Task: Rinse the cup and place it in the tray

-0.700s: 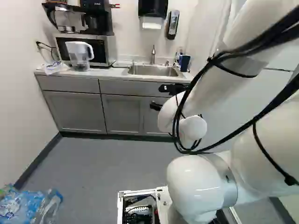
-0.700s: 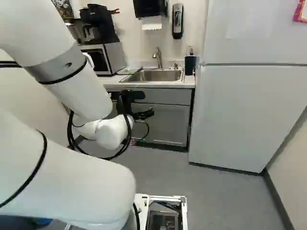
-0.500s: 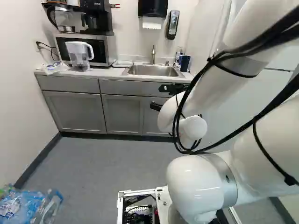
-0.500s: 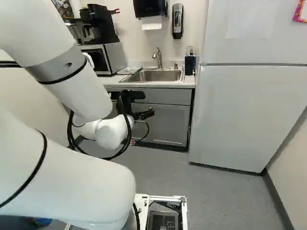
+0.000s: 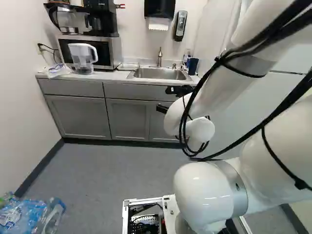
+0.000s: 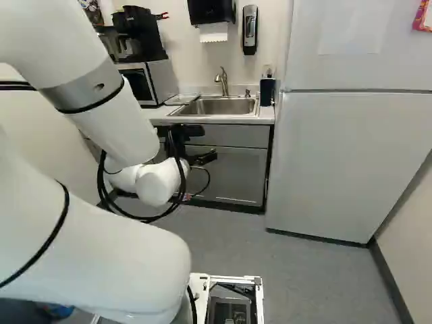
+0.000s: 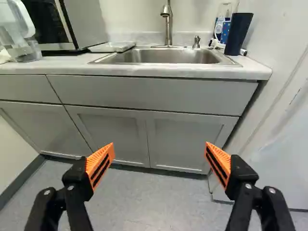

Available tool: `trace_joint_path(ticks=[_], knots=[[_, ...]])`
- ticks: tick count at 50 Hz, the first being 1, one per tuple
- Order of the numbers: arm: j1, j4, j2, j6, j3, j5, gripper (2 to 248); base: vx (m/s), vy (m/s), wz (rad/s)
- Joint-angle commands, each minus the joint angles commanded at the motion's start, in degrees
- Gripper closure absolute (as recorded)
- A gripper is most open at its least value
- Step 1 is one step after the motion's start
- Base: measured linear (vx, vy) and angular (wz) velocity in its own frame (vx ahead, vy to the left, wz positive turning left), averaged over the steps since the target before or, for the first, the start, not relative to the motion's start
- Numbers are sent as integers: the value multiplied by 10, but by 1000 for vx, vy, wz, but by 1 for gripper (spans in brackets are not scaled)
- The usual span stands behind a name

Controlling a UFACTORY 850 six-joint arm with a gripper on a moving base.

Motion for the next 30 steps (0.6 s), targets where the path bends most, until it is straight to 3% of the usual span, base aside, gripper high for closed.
trace_joint_path(ticks=[30], knots=[[3, 0, -21, 0, -62, -4, 3, 0, 0, 0]])
